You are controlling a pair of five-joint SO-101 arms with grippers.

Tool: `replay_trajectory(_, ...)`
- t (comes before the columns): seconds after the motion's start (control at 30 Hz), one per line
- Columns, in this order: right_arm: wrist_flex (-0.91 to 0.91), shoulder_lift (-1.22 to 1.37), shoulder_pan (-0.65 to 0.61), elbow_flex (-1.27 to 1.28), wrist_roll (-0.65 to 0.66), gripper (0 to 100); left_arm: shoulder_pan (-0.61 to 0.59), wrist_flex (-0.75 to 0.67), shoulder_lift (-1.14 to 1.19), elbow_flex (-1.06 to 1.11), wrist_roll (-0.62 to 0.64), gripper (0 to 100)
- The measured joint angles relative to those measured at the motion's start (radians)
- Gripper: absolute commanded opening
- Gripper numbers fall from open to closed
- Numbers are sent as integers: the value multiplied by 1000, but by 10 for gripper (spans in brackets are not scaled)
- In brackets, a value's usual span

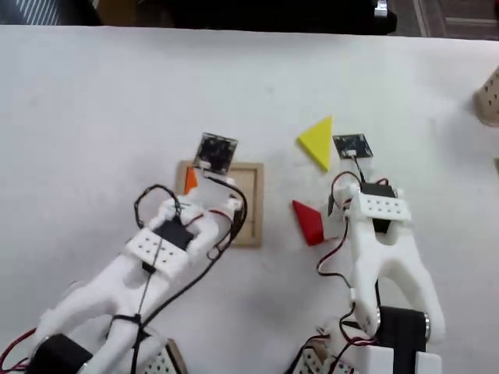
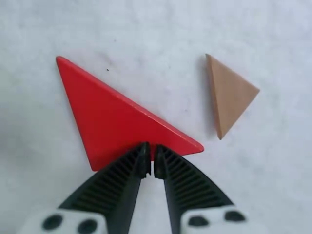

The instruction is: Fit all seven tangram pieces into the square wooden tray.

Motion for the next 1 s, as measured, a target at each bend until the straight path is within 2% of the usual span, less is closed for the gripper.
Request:
replay_trajectory(0.2,-2,0,-14,14,0,21,-9,-92,169,-86,35,24)
replay_trajectory(0.4,-2,0,-12,14,0,21,-109,-118,437,-227,37,24)
replay_trajectory(0.53,-2,0,-14,14,0,21,-163,-117,450,-242,37,24)
replay_trajectory(1.0,-11,0,-14,14,0,21,-167,-83,310,-130,-11,24)
